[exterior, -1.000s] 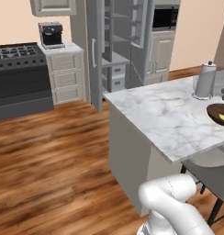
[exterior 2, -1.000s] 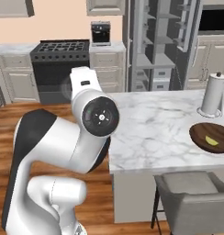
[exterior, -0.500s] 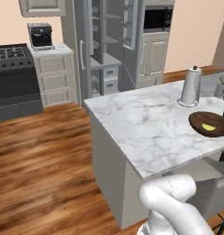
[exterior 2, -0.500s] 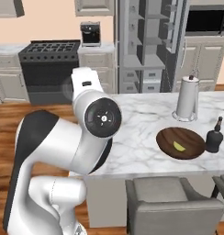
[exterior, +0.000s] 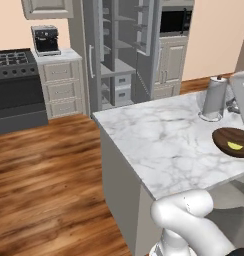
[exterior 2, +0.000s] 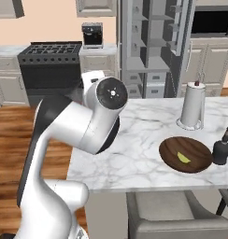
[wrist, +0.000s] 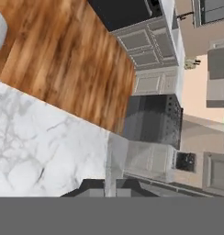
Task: There is a bowl on the dining counter. Grab a lemon wedge from the fridge and place it in the bowl. Then get the liquor bottle and glass cup from the cabinet and place them next to the bowl.
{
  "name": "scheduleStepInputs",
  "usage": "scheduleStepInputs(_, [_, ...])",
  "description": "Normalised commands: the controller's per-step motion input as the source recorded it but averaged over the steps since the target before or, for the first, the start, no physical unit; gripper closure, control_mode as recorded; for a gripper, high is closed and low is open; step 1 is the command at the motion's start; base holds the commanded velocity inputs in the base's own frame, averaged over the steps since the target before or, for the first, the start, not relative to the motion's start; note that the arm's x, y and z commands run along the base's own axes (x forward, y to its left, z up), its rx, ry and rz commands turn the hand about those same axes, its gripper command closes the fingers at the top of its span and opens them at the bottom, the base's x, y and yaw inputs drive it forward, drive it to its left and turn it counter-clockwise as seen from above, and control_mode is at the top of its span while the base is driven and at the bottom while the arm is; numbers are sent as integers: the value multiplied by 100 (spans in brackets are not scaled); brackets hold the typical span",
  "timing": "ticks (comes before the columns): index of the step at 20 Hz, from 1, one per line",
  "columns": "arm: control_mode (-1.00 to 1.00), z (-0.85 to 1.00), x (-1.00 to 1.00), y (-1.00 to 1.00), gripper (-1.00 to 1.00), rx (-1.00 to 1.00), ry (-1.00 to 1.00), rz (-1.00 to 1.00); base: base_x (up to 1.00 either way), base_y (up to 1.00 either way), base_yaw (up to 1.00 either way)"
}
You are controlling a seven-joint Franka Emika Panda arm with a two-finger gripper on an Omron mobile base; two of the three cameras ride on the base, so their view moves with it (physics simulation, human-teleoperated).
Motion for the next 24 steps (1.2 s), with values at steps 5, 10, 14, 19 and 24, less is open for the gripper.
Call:
scheduleStepInputs(5, [-100,-52,27,0,100,-14,31,0,0,0,0])
scheduleStepInputs(10, [-100,-55,5,-22,100,-10,24,0,0,0,0])
scheduleStepInputs(14, [-100,-57,21,-42,100,-13,23,0,0,0,0])
scheduleStepInputs(19, [-100,-40,22,-34,100,-14,10,0,0,0,0])
scheduleStepInputs(24, [-100,-40,17,-24,100,-13,1,0,0,0,0])
